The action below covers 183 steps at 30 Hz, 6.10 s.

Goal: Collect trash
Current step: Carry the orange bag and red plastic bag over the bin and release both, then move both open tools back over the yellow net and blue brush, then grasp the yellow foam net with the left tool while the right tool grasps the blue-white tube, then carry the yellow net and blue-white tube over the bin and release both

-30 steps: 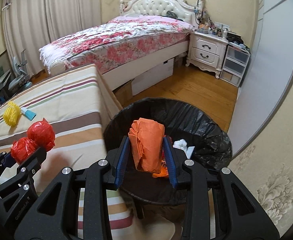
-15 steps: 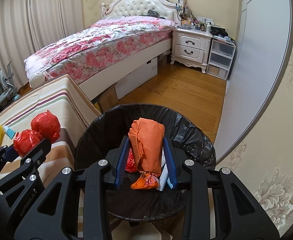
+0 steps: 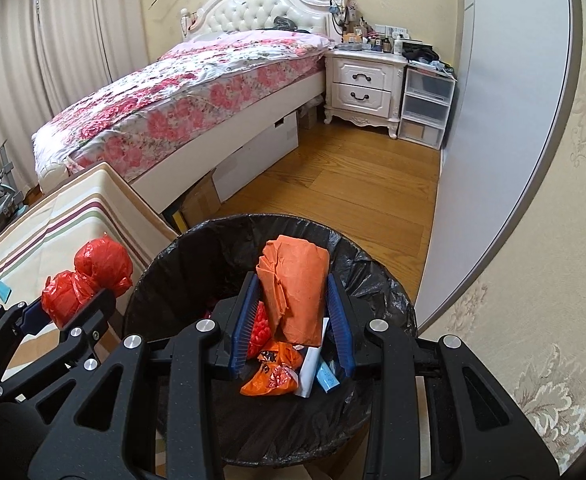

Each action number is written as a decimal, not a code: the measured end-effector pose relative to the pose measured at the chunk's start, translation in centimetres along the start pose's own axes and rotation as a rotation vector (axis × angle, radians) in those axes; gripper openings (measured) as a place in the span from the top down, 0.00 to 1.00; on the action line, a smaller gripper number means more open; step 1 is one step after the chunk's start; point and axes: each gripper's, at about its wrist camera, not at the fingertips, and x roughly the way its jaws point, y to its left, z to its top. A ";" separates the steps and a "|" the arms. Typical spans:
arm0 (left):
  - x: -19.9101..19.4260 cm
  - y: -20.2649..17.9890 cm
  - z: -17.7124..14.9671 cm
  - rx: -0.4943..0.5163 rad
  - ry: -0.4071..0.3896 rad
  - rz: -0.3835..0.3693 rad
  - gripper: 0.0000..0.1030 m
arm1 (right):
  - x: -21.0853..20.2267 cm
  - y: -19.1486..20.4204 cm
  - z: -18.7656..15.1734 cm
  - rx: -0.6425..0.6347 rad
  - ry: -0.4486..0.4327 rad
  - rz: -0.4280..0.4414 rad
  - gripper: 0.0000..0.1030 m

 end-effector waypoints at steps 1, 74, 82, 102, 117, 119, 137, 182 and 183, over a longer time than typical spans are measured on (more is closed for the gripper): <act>0.2 -0.1 0.0 0.005 0.006 0.003 0.55 | 0.1 0.0 0.1 0.002 0.003 -0.002 0.66; -4.1 24.2 -7.2 -0.385 0.054 0.336 0.28 | -1.4 23.1 -4.4 -0.379 0.081 0.275 0.40; -3.1 26.2 -6.4 -0.384 0.049 0.338 0.36 | -0.6 24.4 -3.8 -0.393 0.089 0.283 0.40; -4.2 29.6 -8.2 -0.398 0.076 0.343 0.58 | 0.0 32.5 -4.2 -0.536 0.100 0.358 0.40; -4.9 31.5 -9.3 -0.428 0.074 0.344 0.58 | 1.2 36.6 -3.8 -0.570 0.114 0.376 0.50; -5.0 31.5 -9.3 -0.429 0.073 0.343 0.58 | 1.0 36.7 -4.0 -0.579 0.109 0.379 0.56; -5.4 31.2 -9.5 -0.432 0.067 0.339 0.58 | -0.3 36.0 -5.1 -0.562 0.117 0.414 0.80; -9.3 17.0 -9.9 -0.279 -0.018 0.185 0.58 | -6.3 16.5 -6.1 -0.316 0.020 0.284 0.80; -9.2 16.3 -9.6 -0.266 -0.022 0.176 0.58 | -6.3 15.9 -5.9 -0.310 0.016 0.271 0.80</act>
